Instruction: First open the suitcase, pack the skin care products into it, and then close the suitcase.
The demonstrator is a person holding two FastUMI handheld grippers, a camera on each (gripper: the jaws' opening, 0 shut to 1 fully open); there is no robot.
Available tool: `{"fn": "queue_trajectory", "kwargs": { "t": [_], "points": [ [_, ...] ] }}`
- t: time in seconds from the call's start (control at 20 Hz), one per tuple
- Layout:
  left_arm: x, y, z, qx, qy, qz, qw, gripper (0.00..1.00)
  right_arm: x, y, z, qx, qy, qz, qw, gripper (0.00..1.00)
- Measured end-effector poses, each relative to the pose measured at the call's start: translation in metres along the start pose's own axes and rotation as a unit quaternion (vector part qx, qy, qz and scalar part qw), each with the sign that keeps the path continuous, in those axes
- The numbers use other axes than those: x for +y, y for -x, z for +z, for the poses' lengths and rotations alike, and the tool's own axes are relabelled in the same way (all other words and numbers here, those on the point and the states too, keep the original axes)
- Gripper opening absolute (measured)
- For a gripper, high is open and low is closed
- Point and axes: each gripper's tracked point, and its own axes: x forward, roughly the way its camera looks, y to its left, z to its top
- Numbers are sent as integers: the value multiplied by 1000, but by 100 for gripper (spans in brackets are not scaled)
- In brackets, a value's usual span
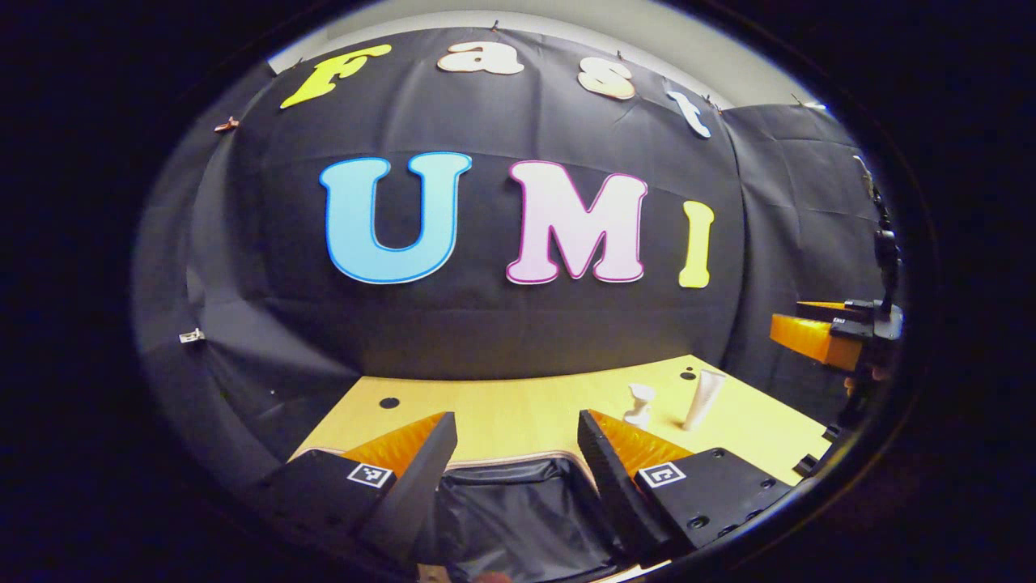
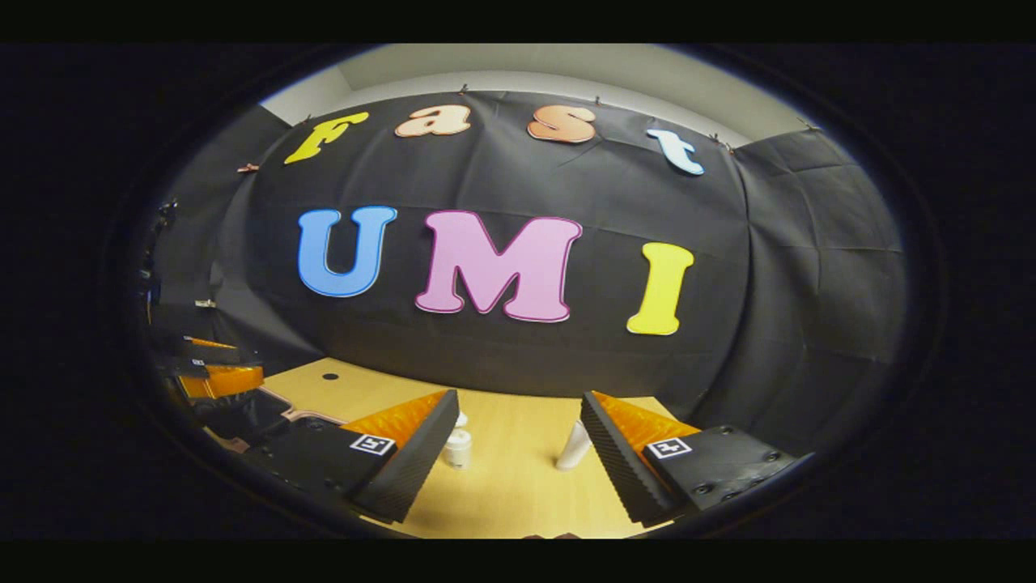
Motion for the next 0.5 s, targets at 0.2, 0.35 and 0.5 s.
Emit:
{"fn": "queue_trajectory", "kwargs": {
  "t": [0.2,0.35,0.5],
  "points": [
    [-73,-32,-11,13,-24,-40,999,95,-30,-19,-12,-6,22,4,1000,97],
    [-111,-63,-26,35,-45,-53,997,95,-45,-40,-30,5,15,15,1000,96],
    [-135,-94,-50,66,-44,-51,995,95,-59,-59,-61,37,-6,23,999,96]
  ]
}}
